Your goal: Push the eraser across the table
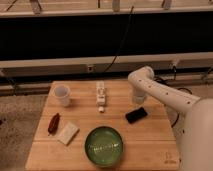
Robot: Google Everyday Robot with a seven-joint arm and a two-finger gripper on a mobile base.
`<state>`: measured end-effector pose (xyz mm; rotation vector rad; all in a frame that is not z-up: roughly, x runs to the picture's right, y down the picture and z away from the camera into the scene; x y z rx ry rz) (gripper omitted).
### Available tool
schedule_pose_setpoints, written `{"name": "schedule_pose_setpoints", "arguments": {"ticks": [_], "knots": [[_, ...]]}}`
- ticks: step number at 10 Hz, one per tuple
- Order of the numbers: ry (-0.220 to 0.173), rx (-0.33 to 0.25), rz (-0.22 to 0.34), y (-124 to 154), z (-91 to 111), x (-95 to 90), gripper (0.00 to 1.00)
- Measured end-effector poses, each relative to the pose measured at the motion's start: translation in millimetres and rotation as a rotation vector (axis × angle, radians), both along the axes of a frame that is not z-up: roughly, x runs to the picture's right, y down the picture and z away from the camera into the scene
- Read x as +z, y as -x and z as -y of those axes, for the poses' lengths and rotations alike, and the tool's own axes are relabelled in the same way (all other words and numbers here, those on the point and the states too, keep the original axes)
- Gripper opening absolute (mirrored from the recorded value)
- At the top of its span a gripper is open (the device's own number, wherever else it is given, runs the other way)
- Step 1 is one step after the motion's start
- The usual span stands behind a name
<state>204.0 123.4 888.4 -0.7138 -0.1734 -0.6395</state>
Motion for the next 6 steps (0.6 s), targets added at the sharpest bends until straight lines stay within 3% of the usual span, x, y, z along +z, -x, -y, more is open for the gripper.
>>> {"name": "schedule_pose_setpoints", "arguments": {"ticks": [6], "knots": [[0.012,-0.038,0.023,2.1,-5.7,-0.2,0.01]]}}
